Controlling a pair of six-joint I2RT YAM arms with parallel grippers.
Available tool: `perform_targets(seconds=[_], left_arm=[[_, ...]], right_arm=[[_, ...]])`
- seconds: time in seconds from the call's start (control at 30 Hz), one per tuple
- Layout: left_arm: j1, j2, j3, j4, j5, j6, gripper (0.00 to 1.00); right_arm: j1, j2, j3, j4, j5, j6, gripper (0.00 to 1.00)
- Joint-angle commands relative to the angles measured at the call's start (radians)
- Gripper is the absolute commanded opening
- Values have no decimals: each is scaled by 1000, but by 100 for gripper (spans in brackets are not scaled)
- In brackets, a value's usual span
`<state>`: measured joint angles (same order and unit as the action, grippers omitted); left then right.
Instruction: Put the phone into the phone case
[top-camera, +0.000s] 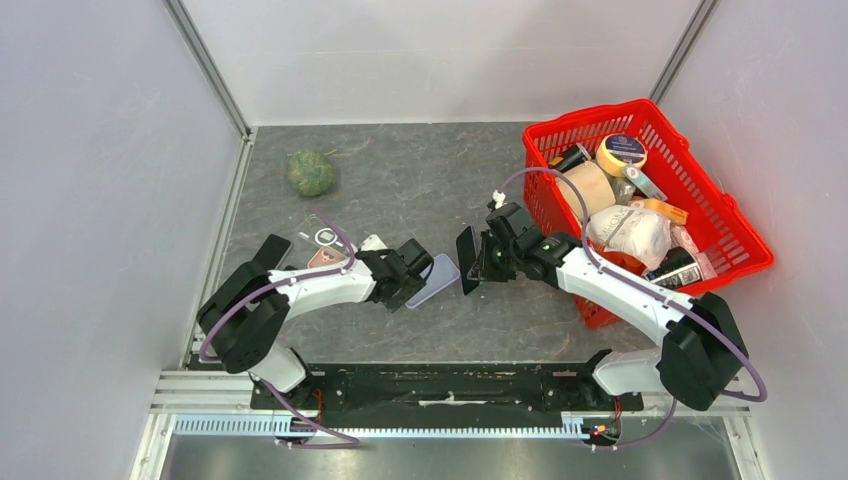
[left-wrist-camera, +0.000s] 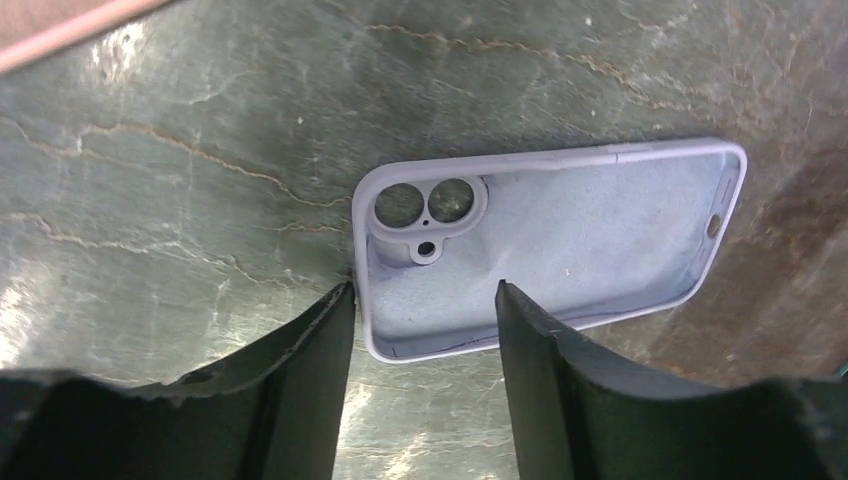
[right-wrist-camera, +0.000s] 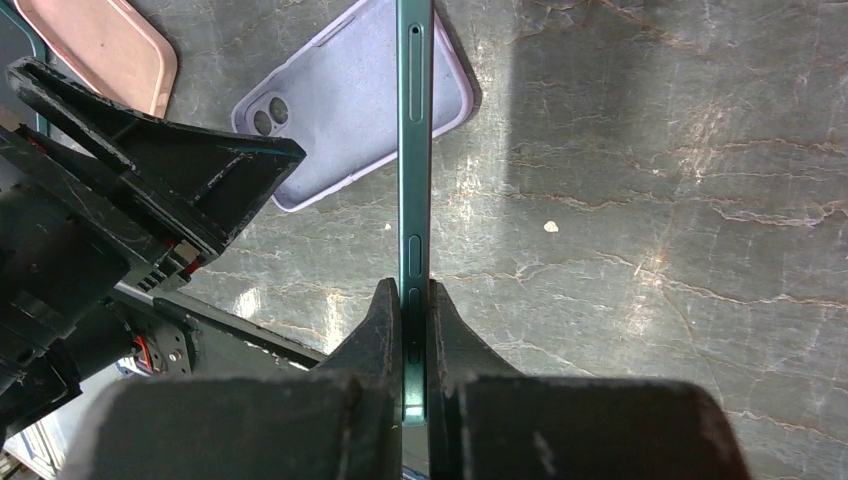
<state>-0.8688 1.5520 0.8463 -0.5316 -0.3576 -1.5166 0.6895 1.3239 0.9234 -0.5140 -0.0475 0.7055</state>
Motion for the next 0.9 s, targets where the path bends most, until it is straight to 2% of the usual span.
perform_targets(seconds=[0.0, 0.17, 0.33, 0.47, 0.57, 0.87], left_arm=[[-5, -41, 44, -1, -79, 225, 62], [-3, -82, 108, -7, -122, 524, 64], [-1, 23, 258, -3, -89, 928, 62], [9, 113, 329, -18, -27, 1150, 60], [41, 138, 334, 2, 59, 1244, 59], [168, 203, 320, 40, 319, 1363, 54]], right_arm=[[-3, -15, 33, 62, 7, -18, 0], [-8, -37, 27, 46, 27, -28, 0], [-15, -55, 17, 35, 41, -33, 0], [-17, -68, 15, 26, 38, -36, 0], [-20, -78, 15, 16, 37, -43, 0], [-25, -108, 5, -3, 36, -51, 0]])
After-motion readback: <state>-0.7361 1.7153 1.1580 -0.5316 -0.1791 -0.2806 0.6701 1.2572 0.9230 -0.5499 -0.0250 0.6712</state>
